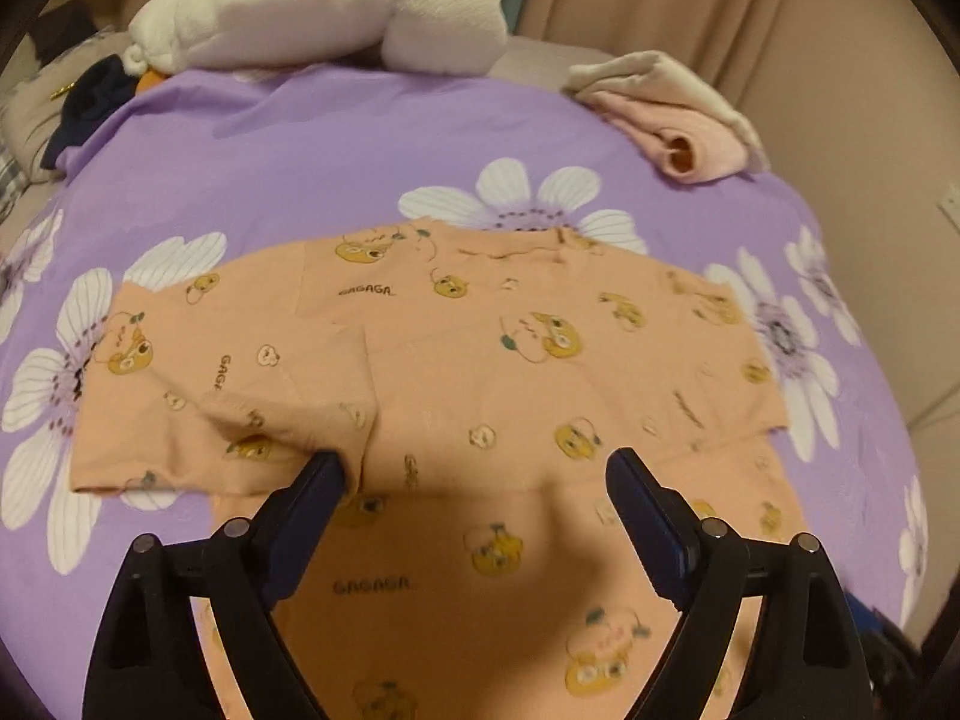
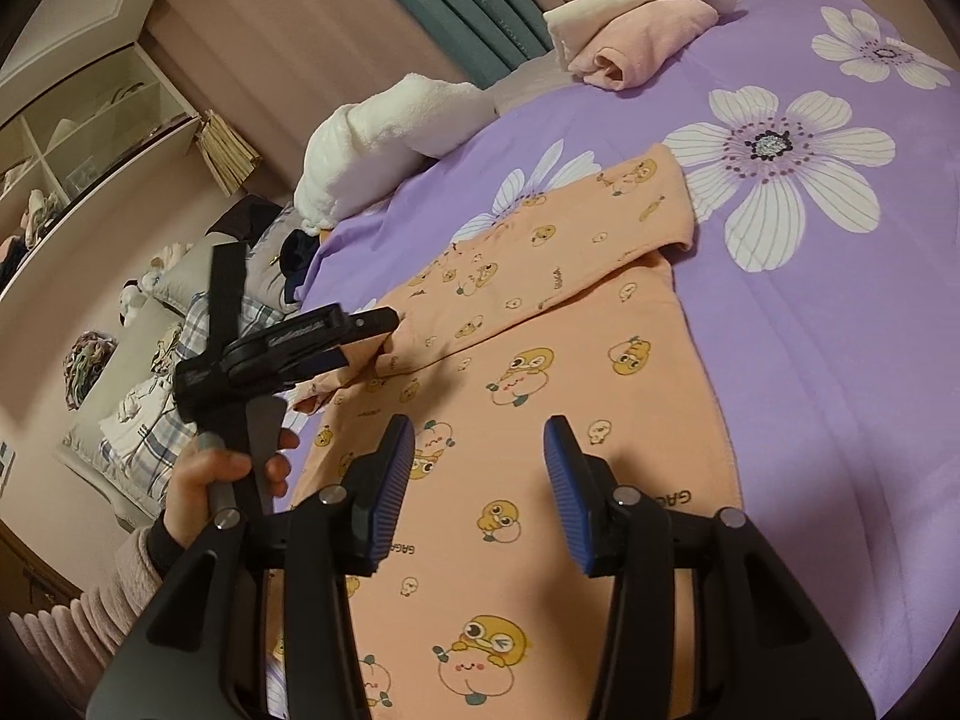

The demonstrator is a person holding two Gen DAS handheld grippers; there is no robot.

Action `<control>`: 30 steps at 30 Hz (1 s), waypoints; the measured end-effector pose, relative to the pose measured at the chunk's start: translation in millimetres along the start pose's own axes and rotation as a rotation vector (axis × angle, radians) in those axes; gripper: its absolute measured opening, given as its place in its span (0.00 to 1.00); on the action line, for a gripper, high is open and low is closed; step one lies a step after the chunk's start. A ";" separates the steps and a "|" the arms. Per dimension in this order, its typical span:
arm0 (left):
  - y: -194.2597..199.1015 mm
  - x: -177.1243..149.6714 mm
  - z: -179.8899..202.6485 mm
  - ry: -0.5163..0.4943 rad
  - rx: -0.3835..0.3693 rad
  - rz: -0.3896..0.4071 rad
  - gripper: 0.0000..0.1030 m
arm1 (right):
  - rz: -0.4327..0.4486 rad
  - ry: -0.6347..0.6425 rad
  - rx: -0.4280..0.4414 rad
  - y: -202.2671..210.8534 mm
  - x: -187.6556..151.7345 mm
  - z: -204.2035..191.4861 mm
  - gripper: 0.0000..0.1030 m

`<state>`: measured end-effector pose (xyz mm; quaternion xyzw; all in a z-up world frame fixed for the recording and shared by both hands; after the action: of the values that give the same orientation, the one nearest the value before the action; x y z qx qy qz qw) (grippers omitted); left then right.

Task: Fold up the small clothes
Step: 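Grasp the side edge of the shirt body with the right tool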

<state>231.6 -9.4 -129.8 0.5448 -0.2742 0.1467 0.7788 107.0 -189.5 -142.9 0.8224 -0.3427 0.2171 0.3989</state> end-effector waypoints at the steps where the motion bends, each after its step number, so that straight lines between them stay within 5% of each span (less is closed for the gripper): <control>1: 7.4 -3.2 -2.5 0.006 -0.020 0.004 0.86 | -0.001 0.005 0.002 -0.6 0.6 -1.9 0.45; 8: 61.2 -33.6 -63.8 0.126 -0.026 0.059 0.87 | -0.028 0.101 -0.014 -17.3 12.8 -29.4 0.45; 15: 92.5 -60.3 -120.0 0.277 -0.005 0.098 0.87 | -0.153 0.208 0.044 -85.1 14.1 -85.8 0.45; 26: 104.4 -84.1 -146.6 0.356 -0.069 0.111 0.87 | -0.250 0.618 0.018 -203.8 1.2 -190.7 0.44; 29: 104.6 -85.5 -151.4 0.374 -0.089 0.114 0.87 | -0.289 0.726 -0.052 -229.5 -6.3 -194.8 0.36; 30: 104.7 -85.7 -152.7 0.379 -0.091 0.115 0.87 | -0.294 0.759 -0.085 -236.7 -7.2 -192.6 0.23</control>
<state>148.1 176.5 -138.8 0.4553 -0.1599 0.2783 0.8305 260.4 74.2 -154.4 0.7069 -0.0587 0.4313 0.5575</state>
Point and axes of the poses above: each gripper's, at about its wrist camera, not at the fingertips, and y roughly against the way its jaws point, z to its right, x to its top, the point moved 8 cm from there along -y, roughly the way its jaws point, and after that the axes turned 2 degrees about -x, right-handed, at the moved point
